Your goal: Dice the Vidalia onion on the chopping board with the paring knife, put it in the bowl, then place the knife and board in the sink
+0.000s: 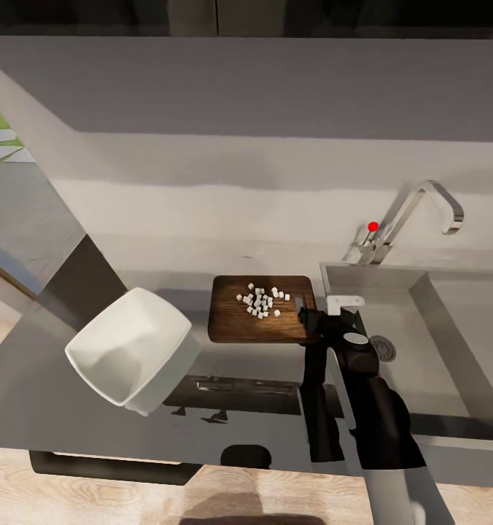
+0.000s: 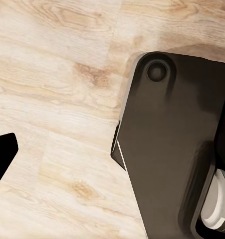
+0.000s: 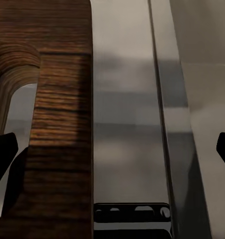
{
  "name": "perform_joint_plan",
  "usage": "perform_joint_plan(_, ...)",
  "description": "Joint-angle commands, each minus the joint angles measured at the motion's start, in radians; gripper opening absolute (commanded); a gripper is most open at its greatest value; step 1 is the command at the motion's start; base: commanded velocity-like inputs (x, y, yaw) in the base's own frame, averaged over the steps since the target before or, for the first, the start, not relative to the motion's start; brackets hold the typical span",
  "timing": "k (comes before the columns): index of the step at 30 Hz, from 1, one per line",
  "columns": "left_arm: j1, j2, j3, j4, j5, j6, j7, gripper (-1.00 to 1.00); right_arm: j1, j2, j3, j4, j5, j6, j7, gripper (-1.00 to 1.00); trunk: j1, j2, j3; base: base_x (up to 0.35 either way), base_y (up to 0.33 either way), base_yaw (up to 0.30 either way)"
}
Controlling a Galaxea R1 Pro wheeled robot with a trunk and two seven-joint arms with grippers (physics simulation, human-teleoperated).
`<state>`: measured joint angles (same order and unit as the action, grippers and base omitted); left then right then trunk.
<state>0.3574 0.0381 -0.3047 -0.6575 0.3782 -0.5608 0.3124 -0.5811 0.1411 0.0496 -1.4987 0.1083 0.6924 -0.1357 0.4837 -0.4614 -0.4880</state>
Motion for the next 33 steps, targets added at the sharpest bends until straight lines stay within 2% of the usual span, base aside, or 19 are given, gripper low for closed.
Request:
perform_joint_plan(1,0.0,0.002,-0.008,-0.002,0.005,-0.002,0.01,1.0,0.0,0.0,0.001,0.004,0.008,0.008,0.001,-1.0,0.001,-0.001,-0.001,0.0,0.0,0.0)
perform_joint_plan(14,0.0,0.002,-0.008,-0.002,0.005,-0.002,0.01,1.0,0.0,0.0,0.001,0.004,0.009,0.01,0.001,-1.0,0.001,-0.001,0.0,0.0,0.0,0.0)
perform_joint_plan(33,0.0,0.002,-0.008,-0.002,0.005,-0.002,0.01,1.0,0.0,0.0,0.001,0.003,0.009,0.009,0.0,-1.0,0.001,-0.001,0.03,0.0,0.0,0.0)
